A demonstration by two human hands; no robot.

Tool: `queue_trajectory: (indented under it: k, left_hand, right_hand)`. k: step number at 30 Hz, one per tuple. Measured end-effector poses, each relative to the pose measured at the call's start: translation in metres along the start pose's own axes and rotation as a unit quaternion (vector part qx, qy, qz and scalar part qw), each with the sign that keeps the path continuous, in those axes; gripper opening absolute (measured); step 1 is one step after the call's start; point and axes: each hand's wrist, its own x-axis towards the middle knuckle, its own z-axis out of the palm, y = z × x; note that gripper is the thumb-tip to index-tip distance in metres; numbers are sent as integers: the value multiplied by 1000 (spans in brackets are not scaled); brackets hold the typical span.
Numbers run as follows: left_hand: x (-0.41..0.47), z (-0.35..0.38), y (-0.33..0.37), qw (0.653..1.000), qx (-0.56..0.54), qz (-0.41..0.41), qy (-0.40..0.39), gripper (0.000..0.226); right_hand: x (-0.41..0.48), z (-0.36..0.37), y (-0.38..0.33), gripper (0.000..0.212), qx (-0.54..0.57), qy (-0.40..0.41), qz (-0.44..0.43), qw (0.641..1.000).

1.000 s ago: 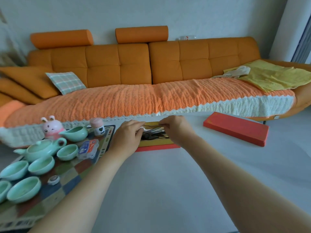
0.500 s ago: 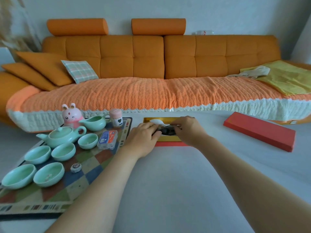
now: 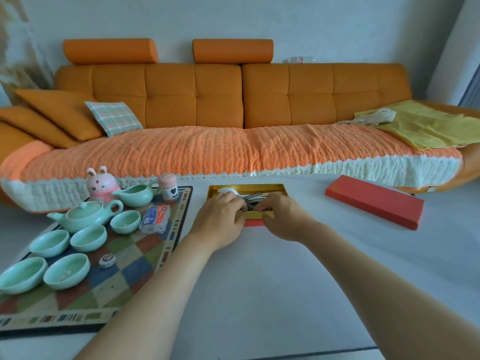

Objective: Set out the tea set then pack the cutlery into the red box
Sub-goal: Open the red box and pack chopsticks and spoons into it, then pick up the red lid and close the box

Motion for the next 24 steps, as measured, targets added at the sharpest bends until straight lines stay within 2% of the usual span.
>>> queue_trajectory:
  k: [7,10,13,16,18,21,24]
  left_hand:
    - [-4,-9,26,999,6,-39,-18,25]
    - [-1,-10,37,1000,13,-26,-3,25]
    - [12,-8,55,999,-26,-25,29,21]
    - [39,5,86,995,-71,-35,55,21]
    - [62,21,111,997,-60,-17,52,23]
    - [97,47,150,999,-46,10,19,29]
    - [130,72,181,998,-64,19,-23,34]
  right_hand:
    - [-21,-16,-1,40,29,-38,-9,999]
    - [-31,-28,5,34,80,6,-10,997]
    - [-36,-46,28,28,97,76,19,992]
    - [-43,-60,71,27,29,120,61,990]
    - [-54,-69,103,29,-41,114,110,987]
    - [-72,-83,145,37,-119,75,185,973]
    - [-84,-96,179,49,-145,78,254,953]
